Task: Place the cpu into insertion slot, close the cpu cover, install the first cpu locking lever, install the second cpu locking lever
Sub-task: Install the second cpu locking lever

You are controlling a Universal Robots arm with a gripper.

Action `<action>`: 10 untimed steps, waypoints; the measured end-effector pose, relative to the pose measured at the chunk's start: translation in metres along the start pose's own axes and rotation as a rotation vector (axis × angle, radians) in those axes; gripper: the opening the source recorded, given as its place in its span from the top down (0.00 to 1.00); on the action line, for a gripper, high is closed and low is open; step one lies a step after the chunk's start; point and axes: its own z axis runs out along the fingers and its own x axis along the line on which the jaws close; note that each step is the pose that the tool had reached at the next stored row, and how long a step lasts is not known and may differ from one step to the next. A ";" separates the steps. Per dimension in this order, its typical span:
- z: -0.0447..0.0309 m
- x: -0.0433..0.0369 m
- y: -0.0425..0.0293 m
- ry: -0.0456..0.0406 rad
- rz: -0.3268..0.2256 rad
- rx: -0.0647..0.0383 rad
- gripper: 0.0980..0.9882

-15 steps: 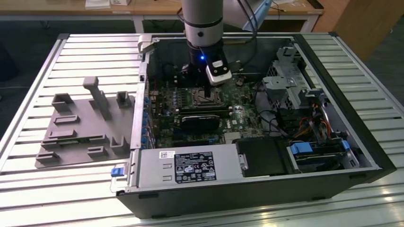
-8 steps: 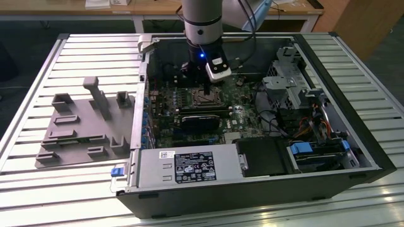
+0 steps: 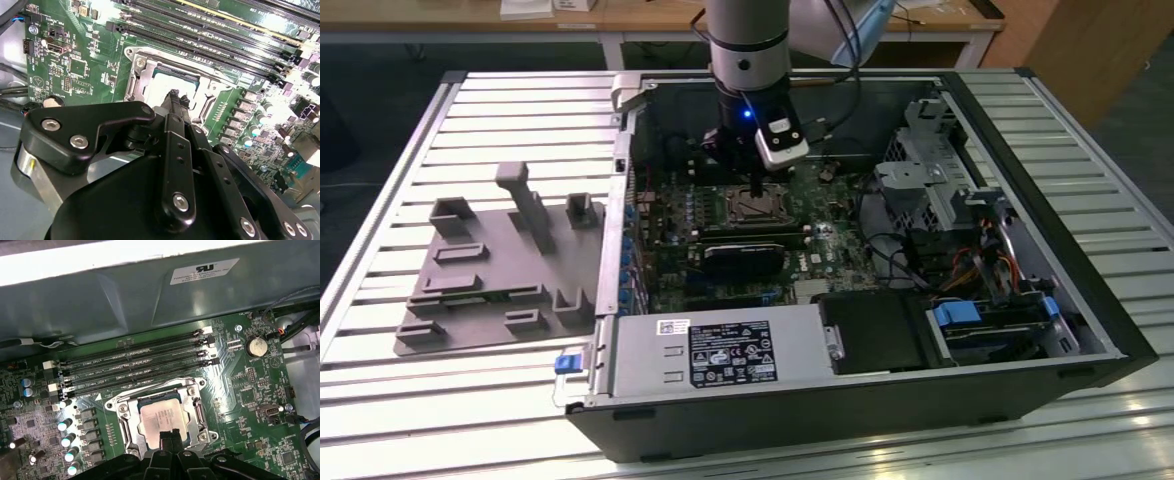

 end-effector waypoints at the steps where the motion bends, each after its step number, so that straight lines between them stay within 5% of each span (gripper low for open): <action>1: 0.0000 0.0000 0.0000 0.0000 0.000 0.000 1.00; 10: 0.0000 -0.0006 -0.0016 0.0000 0.000 0.000 1.00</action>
